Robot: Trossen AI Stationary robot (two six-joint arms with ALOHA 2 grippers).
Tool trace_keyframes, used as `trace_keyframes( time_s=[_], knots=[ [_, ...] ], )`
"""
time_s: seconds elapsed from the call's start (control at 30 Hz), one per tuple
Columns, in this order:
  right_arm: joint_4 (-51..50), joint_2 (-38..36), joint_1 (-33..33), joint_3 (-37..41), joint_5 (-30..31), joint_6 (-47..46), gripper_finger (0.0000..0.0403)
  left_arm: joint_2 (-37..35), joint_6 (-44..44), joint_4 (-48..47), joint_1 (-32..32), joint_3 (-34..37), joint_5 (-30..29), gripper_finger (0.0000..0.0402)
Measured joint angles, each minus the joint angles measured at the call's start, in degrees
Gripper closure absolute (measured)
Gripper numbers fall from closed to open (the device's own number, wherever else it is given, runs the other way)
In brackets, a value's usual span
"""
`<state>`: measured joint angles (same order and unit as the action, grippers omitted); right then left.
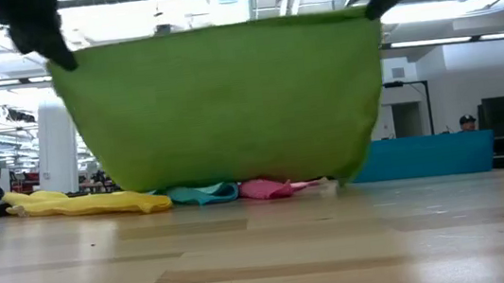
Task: Fold microfiber towels
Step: Fold the green microfiber towel
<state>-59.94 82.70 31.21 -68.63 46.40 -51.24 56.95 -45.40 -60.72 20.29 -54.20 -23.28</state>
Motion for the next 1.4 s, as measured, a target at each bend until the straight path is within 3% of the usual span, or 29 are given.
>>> trace_keyframes(
  time_s=[0.27, 0.57, 0.87, 1.03, 1.17, 1.4],
  knots=[
    [7.80, 3.69, 12.84, 2.86, -5.16, -15.54, 0.0393, 4.46, -16.84, 11.69, 17.48, 5.73, 0.02, 0.0402],
    [19.51, 14.98, 17.44, 3.18, -13.24, -23.02, 0.0391, 16.04, -27.72, 19.13, 26.53, 5.78, 1.50, 0.0401],
    [26.39, 16.08, 19.47, 3.16, -17.18, -25.49, 0.0390, 24.76, -37.46, 29.81, 32.22, 5.75, 8.95, 0.0402],
    [26.77, 14.61, 19.63, 3.12, -20.20, -25.51, 0.0390, 24.51, -44.24, 30.20, 35.15, 5.73, 6.96, 0.0402],
    [25.39, 14.39, 18.37, 3.06, -22.15, -25.46, 0.0390, 23.89, -44.63, 29.07, 35.96, 5.67, 4.01, 0.0402],
    [18.01, 14.43, 11.78, 3.12, -22.97, -24.32, 0.0390, 23.85, -40.08, 19.37, 30.70, 5.71, 1.82, 0.0402]
  ],
)
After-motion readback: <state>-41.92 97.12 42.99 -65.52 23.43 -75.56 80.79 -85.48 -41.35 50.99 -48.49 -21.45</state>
